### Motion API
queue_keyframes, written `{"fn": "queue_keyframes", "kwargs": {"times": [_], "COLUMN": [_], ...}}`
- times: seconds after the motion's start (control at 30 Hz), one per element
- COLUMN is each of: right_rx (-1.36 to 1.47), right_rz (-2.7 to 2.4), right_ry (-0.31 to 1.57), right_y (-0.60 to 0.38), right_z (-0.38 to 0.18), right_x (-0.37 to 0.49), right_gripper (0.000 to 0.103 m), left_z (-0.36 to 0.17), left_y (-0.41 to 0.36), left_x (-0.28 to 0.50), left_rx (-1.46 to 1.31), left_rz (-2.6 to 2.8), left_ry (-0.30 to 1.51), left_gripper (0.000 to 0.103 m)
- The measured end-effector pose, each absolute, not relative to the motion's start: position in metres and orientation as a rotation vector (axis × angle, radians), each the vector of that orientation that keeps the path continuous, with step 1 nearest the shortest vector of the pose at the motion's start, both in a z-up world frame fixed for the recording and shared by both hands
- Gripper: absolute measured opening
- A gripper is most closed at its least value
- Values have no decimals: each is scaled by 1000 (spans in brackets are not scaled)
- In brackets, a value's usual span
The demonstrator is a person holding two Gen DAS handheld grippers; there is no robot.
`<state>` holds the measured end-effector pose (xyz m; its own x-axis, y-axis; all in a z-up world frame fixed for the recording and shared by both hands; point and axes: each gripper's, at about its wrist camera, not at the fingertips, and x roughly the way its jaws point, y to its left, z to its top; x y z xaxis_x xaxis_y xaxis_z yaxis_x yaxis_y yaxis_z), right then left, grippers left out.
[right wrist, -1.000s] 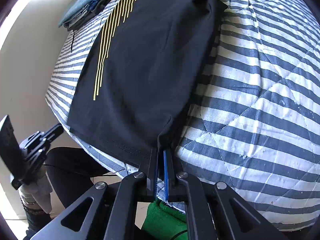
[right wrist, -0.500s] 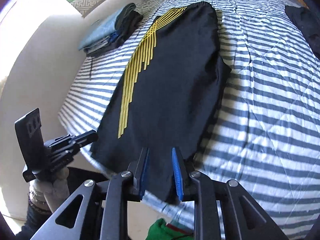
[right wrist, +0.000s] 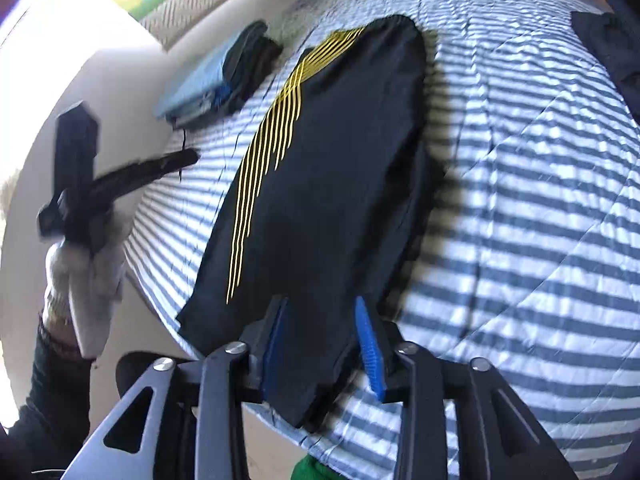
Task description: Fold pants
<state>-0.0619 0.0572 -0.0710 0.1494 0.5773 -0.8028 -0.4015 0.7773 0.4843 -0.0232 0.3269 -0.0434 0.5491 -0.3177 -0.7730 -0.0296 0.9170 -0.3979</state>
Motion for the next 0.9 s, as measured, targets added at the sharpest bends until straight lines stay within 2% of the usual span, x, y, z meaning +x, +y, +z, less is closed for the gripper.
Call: {"fn": "queue_keyframes", "kwargs": {"times": [0.17, 0.33, 0.67, 0.77, 0.87, 0.9], "right_rx": [241, 302, 258, 250, 241, 243], "right_rz": [704, 711, 715, 738, 737, 731], "right_ry": [1216, 1269, 1324, 1323, 1331, 1336], "right_y": [41, 24, 17, 18, 22, 22], "right_z": [-88, -107, -123, -119, -121, -122], "right_x": [-27, -2, -3, -7, -6, -5], "right_gripper": [38, 38, 38, 38, 38, 38], "left_z": [-66, -102, -123, -127, -126, -125], "left_y": [332, 348, 362, 369, 366, 364], "left_x": [87, 141, 148, 148, 148, 148], "left_rx": [-389, -479, -474, -559, -565, -554], "left_rz": [-81, -19, 20, -18, -58, -64], "left_ry": [985, 1010, 994, 999, 992, 988], "left_gripper": [34, 34, 34, 38, 36, 28]}}
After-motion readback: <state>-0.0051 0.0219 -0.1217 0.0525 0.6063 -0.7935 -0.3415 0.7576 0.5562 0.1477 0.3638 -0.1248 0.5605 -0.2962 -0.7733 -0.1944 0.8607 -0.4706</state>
